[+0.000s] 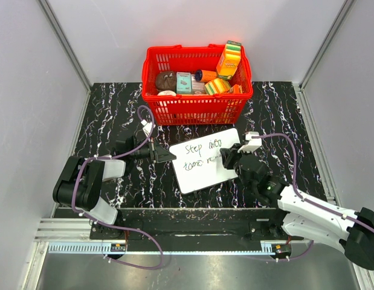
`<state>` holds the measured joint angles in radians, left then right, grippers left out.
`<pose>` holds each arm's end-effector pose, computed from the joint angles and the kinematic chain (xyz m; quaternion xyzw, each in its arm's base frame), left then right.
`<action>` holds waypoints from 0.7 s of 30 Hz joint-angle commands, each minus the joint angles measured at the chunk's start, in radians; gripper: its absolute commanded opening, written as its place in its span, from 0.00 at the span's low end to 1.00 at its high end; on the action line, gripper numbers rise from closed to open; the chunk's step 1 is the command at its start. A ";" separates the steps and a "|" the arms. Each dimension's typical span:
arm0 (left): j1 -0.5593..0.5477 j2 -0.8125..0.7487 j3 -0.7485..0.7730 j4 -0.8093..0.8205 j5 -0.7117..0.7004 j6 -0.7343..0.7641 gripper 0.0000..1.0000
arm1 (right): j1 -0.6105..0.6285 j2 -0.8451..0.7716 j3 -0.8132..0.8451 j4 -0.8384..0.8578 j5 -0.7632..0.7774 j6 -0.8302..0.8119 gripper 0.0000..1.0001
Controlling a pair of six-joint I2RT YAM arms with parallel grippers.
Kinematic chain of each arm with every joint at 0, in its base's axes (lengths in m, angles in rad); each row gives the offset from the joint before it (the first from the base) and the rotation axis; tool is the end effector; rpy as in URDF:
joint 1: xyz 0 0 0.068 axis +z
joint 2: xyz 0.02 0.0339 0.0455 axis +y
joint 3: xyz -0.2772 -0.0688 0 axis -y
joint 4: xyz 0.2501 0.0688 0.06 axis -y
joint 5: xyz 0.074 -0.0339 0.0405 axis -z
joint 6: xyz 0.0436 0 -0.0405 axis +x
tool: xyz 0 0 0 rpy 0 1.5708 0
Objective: Write a sentence on the whiteboard
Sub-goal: Write on the whiteboard with the whiteboard.
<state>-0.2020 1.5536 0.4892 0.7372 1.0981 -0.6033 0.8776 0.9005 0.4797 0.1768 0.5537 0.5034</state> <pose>0.2644 -0.0938 0.1709 0.1597 0.7400 -0.5850 0.2909 0.1508 0.1456 0.2565 0.0244 0.7760 0.2113 0.5938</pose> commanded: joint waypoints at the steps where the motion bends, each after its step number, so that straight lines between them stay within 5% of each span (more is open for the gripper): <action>1: -0.020 0.020 0.009 -0.001 -0.021 0.083 0.00 | -0.006 -0.015 -0.023 -0.059 -0.009 0.014 0.00; 21: -0.020 0.020 0.011 -0.001 -0.020 0.085 0.00 | -0.011 0.009 0.049 -0.046 0.094 -0.012 0.00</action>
<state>-0.2024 1.5536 0.4892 0.7372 1.0981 -0.6033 0.8776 0.8883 0.4805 0.1307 0.5732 0.5209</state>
